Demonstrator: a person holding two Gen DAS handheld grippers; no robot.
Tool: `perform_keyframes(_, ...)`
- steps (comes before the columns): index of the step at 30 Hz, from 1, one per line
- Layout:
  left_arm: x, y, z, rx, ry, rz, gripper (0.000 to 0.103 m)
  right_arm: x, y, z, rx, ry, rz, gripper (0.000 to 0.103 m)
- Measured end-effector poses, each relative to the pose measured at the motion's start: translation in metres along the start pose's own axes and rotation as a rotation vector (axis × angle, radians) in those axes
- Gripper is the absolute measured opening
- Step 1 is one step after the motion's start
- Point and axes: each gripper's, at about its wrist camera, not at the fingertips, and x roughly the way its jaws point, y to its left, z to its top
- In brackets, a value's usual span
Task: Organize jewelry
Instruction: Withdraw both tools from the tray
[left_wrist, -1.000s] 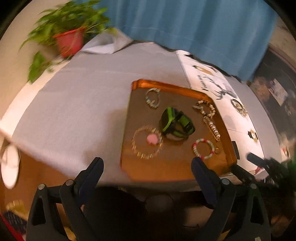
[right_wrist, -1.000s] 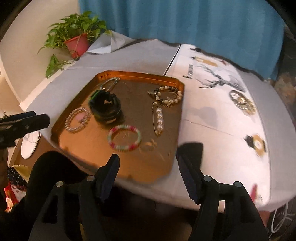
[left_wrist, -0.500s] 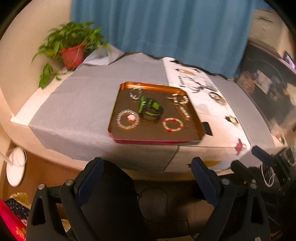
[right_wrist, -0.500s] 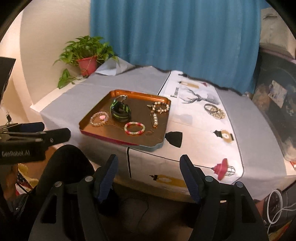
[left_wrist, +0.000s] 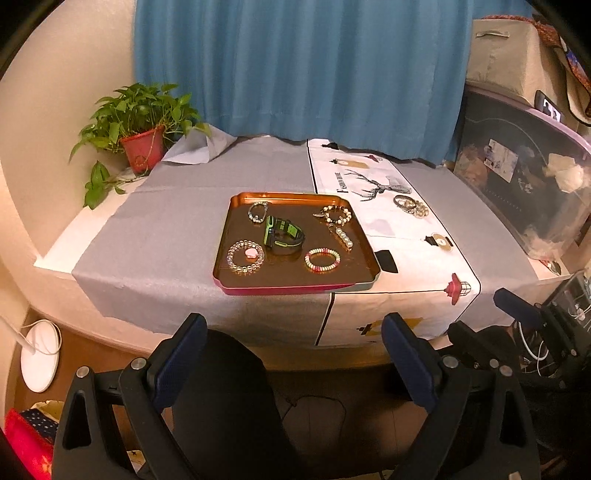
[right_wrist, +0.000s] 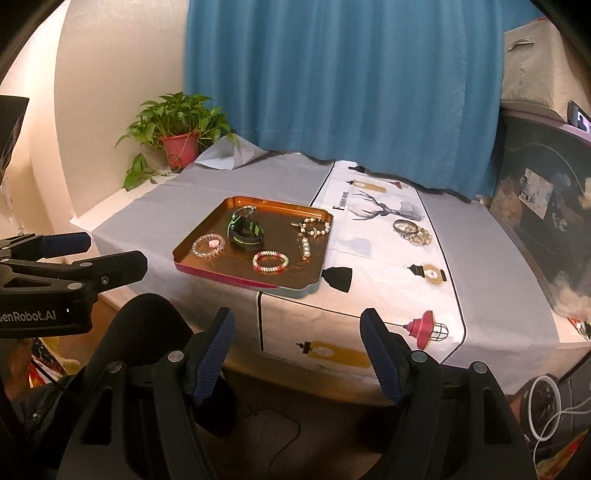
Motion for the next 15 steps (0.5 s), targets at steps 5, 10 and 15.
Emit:
perform_keyframes(5, -0.001, 0.001, -0.001, 0.001, -0.002, 0.002, 0.094, -0.002, -0.001, 0.0, 0.001, -0.003, -0.001, 0.071)
perform_keyframes(10, -0.001, 0.002, -0.002, 0.0, -0.001, 0.004, 0.094, 0.0, -0.004, 0.001, 0.008, 0.002, -0.003, 0.071)
perform_keyframes(15, 0.007, 0.001, -0.002, 0.006, 0.021, 0.006, 0.094, 0.011, -0.008, -0.001, 0.016, 0.026, -0.002, 0.071)
